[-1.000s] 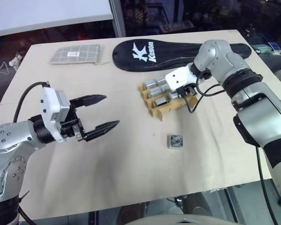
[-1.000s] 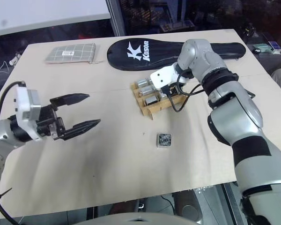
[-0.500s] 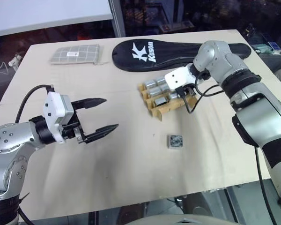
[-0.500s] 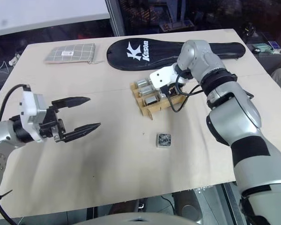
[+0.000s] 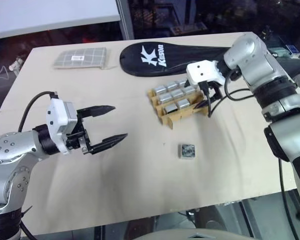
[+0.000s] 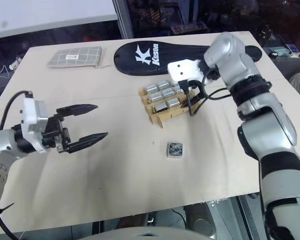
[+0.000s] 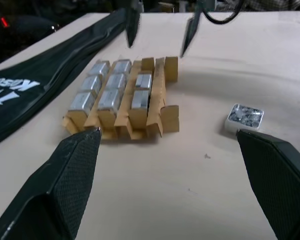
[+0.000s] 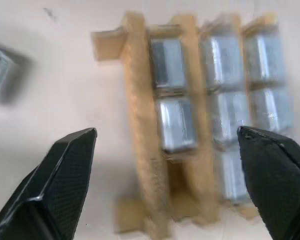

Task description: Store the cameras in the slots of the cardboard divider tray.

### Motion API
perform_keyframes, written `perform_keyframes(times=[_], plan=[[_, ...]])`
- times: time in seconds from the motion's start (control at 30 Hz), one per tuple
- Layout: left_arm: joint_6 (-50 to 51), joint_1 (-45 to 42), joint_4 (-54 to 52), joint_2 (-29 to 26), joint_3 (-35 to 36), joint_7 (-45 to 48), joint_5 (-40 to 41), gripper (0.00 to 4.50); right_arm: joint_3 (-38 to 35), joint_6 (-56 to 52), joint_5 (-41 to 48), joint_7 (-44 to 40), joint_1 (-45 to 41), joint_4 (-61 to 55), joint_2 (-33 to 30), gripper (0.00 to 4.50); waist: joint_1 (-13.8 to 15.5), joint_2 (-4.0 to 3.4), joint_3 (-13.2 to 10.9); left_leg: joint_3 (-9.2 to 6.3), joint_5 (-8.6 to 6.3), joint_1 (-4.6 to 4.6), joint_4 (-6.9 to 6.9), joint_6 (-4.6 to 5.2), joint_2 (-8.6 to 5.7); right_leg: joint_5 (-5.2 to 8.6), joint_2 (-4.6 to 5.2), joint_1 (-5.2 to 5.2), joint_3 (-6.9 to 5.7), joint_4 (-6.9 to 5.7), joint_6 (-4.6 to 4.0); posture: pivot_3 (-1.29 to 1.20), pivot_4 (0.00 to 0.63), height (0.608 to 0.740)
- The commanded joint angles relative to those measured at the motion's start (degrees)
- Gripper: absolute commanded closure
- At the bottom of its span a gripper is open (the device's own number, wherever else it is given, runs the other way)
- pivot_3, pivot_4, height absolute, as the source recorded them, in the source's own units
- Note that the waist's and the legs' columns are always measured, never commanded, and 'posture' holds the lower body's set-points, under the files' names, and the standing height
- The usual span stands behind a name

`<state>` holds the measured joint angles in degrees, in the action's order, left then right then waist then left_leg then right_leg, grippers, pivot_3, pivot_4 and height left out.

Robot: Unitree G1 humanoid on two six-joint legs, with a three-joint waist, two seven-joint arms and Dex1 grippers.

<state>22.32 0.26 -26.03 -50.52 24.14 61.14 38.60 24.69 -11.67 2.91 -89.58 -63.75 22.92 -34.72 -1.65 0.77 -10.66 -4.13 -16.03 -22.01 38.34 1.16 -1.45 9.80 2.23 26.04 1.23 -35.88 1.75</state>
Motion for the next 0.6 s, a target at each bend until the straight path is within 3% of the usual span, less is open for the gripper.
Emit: perform_keyframes(times=[0.03, 0.13, 0.23, 0.43, 0.6], plan=[[0.8, 1.3, -1.4, -1.1, 0.7, 1.1, 1.1, 0.0, -7.0, -16.9, 13.3, -0.3, 15.3, -25.3, -5.6, 0.05, 0.8, -0.05, 0.0, -0.07, -0.04, 0.05, 0.02, -0.01, 0.0, 0.0, 0.05, -0.08, -0.07, 0.0, 0.0, 0.0, 0.15, 0.74], [0.7, 0.9, -1.0, -1.5, 0.1, 1.7, 0.8, 0.0, -12.4, -23.1, 18.6, 6.2, 29.0, -40.0, -8.7, 0.05, 1.0, -0.16, -0.1, -0.08, -0.05, -0.1, 0.05, 0.01, -0.04, 0.0, 0.06, 0.02, -0.11, 0.02, 0.01, 0.0, 0.15, 0.74], [0.9, -0.9, 0.4, -2.1, -1.0, 2.8, 1.0, 0.0, -16.2, -26.7, 20.4, 14.8, 39.5, -47.5, -7.6, 0.05, 0.8, -0.14, -0.1, 0.02, -0.07, 0.08, 0.13, 0.04, -0.01, 0.01, -0.02, -0.16, -0.04, -0.01, 0.03, 0.0, 0.15, 0.74], [0.8, -4.7, 2.9, -2.9, -3.5, 5.0, 0.4, 0.0, -14.3, -19.1, 13.2, 26.5, 47.8, -45.7, -4.3, 0.05, 0.7, -0.07, 0.0, 0.63, -0.04, 0.88, 0.23, 0.06, 0.19, 0.22, -0.35, -0.83, 0.05, -0.09, 0.14, 0.0, 0.15, 0.74], [0.7, -6.1, 4.0, -3.2, -4.4, 6.1, 0.1, 0.0, -12.7, -12.1, 9.5, 29.4, 50.6, -41.9, -3.4, 0.05, 0.7, -0.04, 0.0, 0.77, -0.05, 1.09, 0.21, 0.05, 0.26, 0.17, -0.4, -0.96, 0.17, -0.1, 0.24, 0.0, 0.15, 0.74]])
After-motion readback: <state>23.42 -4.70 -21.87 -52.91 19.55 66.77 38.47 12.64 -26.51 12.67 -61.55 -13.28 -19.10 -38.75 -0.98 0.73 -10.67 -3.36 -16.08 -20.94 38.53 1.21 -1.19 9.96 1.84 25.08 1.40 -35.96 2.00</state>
